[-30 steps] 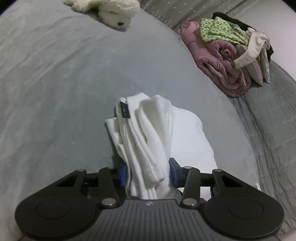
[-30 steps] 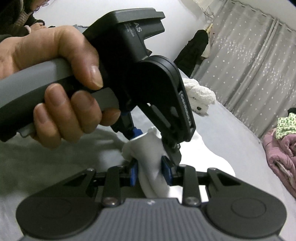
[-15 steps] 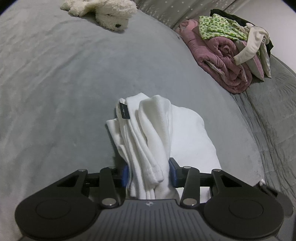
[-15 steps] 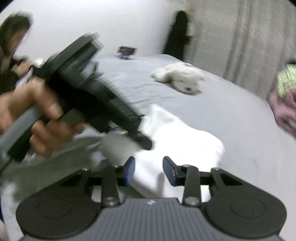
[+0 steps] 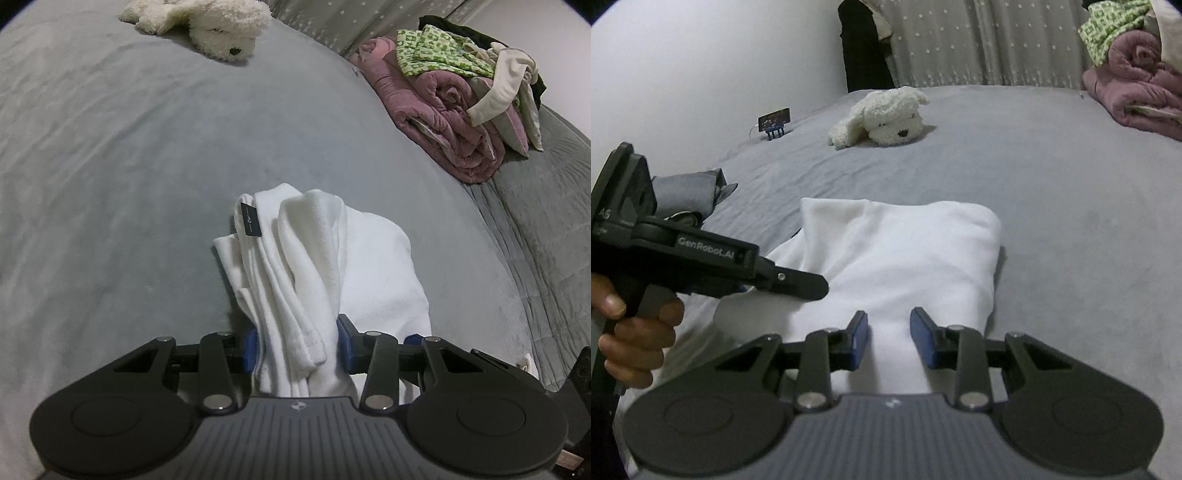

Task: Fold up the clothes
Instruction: 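Hold the shirt edge with the left gripper while the right gripper hovers open, then close the right gripper on the folded white shirt beside the left gripper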

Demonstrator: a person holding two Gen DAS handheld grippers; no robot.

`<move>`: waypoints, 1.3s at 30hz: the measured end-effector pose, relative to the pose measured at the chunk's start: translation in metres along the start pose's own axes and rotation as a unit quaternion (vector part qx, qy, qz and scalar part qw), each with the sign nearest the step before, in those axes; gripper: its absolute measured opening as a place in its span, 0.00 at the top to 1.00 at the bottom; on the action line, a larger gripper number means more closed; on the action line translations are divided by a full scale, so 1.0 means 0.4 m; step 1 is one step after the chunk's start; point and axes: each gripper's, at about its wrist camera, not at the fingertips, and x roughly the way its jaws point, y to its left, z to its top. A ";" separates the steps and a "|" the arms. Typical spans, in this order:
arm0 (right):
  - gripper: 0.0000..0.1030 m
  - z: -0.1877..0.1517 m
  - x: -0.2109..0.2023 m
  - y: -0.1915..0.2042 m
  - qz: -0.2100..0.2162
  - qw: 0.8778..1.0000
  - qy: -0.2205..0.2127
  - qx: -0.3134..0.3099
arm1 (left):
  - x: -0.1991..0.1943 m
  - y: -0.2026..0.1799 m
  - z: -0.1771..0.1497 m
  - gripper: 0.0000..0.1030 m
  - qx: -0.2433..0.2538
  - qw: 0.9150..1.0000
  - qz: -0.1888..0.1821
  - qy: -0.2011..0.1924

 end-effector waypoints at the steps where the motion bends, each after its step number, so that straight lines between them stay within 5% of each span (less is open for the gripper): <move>1: 0.73 0.003 0.005 -0.002 -0.001 1.000 0.000 0.000 | 0.000 0.000 0.000 0.61 0.001 1.000 0.000 0.000; 10: 0.73 0.026 -0.057 -0.018 -0.022 0.999 -0.034 0.006 | -0.005 0.011 -0.002 0.61 0.002 1.000 -0.003 0.001; 27: 0.70 0.007 -0.014 -0.069 -0.024 0.997 -0.002 0.072 | -0.004 0.001 0.001 0.60 0.012 1.000 0.003 0.000; 33: 0.59 0.000 -0.041 -0.125 -0.001 0.988 -0.001 0.153 | -0.005 0.002 0.002 0.60 0.015 1.000 0.004 0.002; 39: 0.58 -0.021 -0.023 -0.167 0.042 0.972 0.017 0.229 | -0.005 0.004 0.003 0.60 0.012 1.000 0.002 0.003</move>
